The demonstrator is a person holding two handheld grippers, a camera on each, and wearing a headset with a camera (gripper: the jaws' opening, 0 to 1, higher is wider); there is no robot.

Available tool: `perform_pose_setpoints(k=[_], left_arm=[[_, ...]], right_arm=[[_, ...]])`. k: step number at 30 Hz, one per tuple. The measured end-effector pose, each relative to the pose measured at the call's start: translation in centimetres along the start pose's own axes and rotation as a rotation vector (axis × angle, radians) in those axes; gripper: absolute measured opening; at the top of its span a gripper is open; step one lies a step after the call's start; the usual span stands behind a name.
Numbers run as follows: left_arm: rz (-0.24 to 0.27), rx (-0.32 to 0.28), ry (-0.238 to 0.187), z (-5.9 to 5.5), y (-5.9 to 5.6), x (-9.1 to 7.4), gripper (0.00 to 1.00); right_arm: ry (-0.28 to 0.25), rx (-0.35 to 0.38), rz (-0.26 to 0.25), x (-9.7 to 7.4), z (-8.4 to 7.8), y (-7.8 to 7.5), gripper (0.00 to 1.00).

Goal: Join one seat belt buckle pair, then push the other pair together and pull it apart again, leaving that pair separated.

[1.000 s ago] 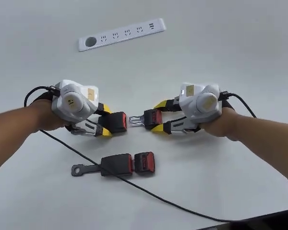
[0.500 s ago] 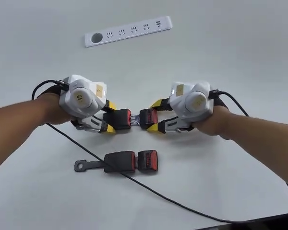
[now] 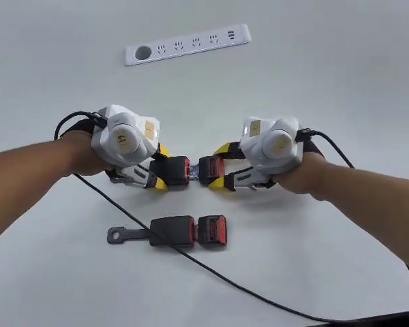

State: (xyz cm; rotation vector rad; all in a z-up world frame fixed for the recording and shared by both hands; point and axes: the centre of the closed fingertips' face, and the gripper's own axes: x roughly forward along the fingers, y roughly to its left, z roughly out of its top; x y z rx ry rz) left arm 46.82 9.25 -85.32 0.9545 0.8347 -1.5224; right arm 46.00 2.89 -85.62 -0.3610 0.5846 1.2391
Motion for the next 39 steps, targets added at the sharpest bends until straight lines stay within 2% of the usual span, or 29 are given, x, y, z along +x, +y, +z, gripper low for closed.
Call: perform_pose_setpoints(k=[4,8,21,39], left_arm=[[-0.005,0.011,0.015,0.06,0.04,0.12,0.33],[-0.003,-0.001,0.002,0.00,0.09,0.11,0.33],[0.000,-0.014,0.024,0.05,0.13,0.09,0.33],[0.000,-0.018,0.025,-0.08,-0.01,-0.05,0.34]], right_arm=[[-0.003,0.003,-0.003,0.99,0.78,0.21,0.33],[0.001,0.026,-0.007,0.84,0.77,0.07,0.33],[0.062,0.016,-0.011,1.01,0.88,-0.23,0.33],[0.077,-0.020,-0.019,1.07,0.95,-0.39,0.33]])
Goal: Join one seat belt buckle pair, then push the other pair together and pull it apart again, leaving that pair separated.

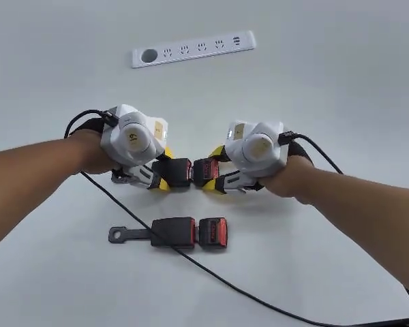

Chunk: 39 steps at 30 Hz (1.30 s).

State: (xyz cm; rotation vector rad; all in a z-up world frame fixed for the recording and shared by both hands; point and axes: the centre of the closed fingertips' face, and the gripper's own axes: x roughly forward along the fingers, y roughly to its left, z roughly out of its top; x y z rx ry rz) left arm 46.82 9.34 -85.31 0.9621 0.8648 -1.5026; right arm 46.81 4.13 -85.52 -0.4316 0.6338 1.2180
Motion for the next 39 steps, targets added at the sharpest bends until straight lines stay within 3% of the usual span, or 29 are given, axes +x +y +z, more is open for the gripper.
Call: perform_pose_setpoints(k=[20,29,39], left_arm=[[-0.004,-0.007,-0.027,0.0,0.0,-0.1,0.34],[-0.004,-0.005,-0.040,0.0,0.0,-0.1,0.34],[0.002,-0.020,-0.058,0.1,-0.2,-0.1,0.34]], right_arm=[[-0.008,-0.013,0.010,-0.2,-0.1,-0.1,0.34],[-0.013,-0.016,0.008,-1.6,-0.8,-0.2,0.34],[-0.022,-0.015,0.008,-2.0,-1.3,-0.2,0.34]])
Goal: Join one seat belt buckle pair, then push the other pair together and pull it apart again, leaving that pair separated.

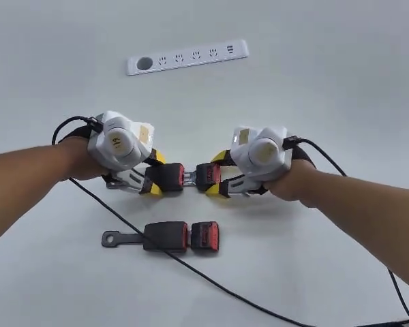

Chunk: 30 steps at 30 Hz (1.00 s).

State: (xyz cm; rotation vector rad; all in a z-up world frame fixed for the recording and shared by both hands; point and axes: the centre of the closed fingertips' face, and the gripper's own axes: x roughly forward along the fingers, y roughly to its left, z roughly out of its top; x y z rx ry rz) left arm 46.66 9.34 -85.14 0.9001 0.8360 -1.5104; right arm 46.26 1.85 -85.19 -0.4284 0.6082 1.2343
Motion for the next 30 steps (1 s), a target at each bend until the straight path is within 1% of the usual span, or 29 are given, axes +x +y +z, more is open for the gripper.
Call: perform_pose_setpoints(k=[9,16,22,30], left_arm=[[0.004,-0.020,-0.024,0.0,-0.1,0.0,0.34],[0.006,-0.028,-0.039,0.0,0.0,-0.1,0.34],[0.006,-0.030,-0.044,0.0,0.0,0.0,0.34],[0.007,-0.035,-0.044,0.0,0.0,-0.1,0.34]], right_arm=[[-0.007,-0.001,0.002,-1.2,-1.0,0.1,0.35],[-0.012,0.010,-0.001,-2.3,-2.1,0.0,0.35],[-0.019,0.018,-0.002,-3.3,-3.0,0.0,0.35],[-0.017,0.029,-0.009,-4.5,-4.2,-0.5,0.35]])
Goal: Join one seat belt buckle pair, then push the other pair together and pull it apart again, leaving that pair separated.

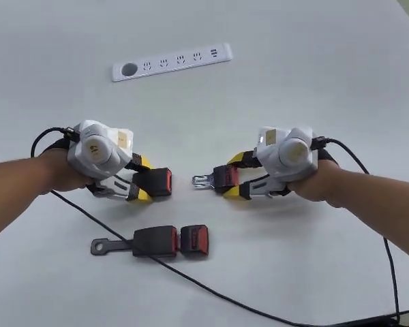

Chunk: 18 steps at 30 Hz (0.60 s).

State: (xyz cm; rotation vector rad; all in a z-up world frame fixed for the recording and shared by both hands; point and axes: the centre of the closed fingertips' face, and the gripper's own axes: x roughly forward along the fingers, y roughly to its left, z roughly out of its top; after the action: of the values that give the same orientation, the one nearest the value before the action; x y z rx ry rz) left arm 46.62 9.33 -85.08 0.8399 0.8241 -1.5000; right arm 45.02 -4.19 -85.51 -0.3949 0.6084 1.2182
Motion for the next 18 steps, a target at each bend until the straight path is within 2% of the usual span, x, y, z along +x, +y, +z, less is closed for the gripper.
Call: perform_pose_setpoints(k=[12,18], left_arm=[[0.001,-0.006,0.006,0.0,0.1,0.0,0.35],[0.001,-0.008,0.007,0.0,0.1,0.0,0.35]], right_arm=[[0.021,0.014,-0.010,-2.1,-1.8,-1.0,0.35],[0.022,0.019,-0.019,-2.9,-2.2,-1.5,0.35]])
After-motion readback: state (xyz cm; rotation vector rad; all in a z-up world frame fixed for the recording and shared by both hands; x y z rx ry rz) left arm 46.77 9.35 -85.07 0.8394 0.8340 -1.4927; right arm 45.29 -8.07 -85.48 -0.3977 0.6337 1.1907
